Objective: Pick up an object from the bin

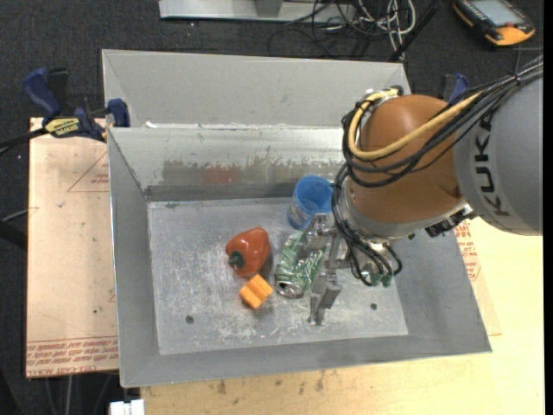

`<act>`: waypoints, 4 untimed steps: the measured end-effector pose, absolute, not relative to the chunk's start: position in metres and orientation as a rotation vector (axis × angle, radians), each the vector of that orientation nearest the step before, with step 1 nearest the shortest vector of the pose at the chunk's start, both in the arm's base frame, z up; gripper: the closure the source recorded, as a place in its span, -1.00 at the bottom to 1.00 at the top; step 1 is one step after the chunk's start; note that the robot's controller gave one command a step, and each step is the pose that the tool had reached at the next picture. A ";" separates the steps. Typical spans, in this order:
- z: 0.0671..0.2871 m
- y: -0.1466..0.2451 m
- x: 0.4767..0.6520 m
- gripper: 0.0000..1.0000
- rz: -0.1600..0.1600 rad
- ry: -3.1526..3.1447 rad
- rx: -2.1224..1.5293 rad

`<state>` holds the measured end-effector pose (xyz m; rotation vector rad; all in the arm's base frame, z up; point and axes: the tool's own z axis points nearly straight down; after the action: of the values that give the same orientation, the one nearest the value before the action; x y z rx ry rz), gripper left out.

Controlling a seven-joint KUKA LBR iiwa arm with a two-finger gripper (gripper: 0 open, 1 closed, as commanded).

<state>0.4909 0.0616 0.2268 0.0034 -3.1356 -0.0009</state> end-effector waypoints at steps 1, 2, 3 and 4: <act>0.229 0.061 0.492 -1.00 -0.002 -3.142 0.000; 0.172 0.089 0.500 -1.00 -0.003 -3.146 -0.113; 0.151 0.116 0.524 -1.00 0.000 -3.138 0.058; 0.140 0.111 0.528 -1.00 -0.002 -3.143 -0.021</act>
Offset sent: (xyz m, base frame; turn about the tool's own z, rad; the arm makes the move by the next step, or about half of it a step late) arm 0.0182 0.0733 -0.1568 0.1939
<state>0.5279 0.1107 0.1397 -0.0212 -3.1430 -0.0025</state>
